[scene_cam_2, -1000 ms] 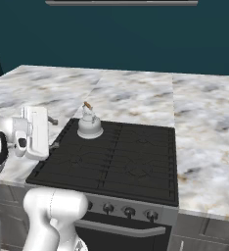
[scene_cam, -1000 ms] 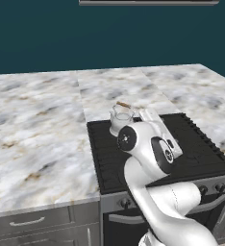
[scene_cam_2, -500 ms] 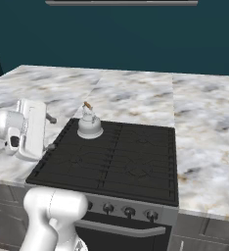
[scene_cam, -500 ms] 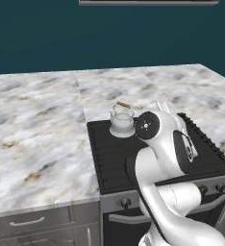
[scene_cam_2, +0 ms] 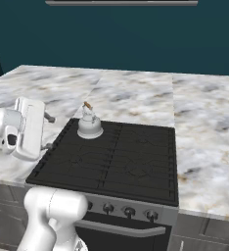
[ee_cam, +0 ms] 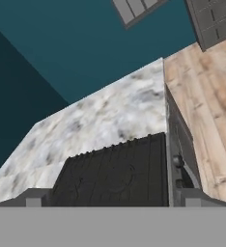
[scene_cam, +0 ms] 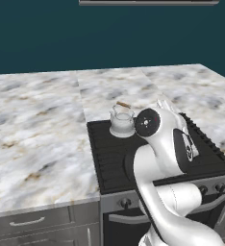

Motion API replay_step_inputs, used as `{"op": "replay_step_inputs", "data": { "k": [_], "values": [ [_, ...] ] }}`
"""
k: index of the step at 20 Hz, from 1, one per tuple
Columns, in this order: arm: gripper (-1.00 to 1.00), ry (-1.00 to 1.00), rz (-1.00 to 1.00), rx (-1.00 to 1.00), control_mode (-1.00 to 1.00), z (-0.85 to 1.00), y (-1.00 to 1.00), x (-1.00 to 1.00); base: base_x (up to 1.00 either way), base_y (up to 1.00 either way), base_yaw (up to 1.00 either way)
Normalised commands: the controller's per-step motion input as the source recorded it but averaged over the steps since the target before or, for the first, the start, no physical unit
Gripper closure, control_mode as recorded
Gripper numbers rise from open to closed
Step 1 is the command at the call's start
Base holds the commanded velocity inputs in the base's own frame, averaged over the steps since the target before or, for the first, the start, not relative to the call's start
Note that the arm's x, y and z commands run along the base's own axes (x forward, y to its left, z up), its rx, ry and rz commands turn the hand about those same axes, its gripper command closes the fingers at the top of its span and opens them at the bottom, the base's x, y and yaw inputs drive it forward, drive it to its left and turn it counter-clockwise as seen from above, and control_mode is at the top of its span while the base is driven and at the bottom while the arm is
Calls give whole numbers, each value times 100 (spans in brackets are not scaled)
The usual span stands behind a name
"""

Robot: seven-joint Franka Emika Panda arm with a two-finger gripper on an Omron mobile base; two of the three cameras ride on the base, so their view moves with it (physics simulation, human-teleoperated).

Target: Pick the kettle from the cabinet and place it on a stove burner. Then pick the pot from the counter and place it on another stove burner. Finally, turn both burners on.

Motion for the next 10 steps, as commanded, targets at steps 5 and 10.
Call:
{"op": "replay_step_inputs", "data": {
  "k": [5, 10],
  "values": [
    [-100, -2, -1, 0, 100, 0, 1, -11, -60, 0, -7],
    [-100, 0, 0, 0, 100, 0, 0, 0, -80, 0, -15]
  ]
}}
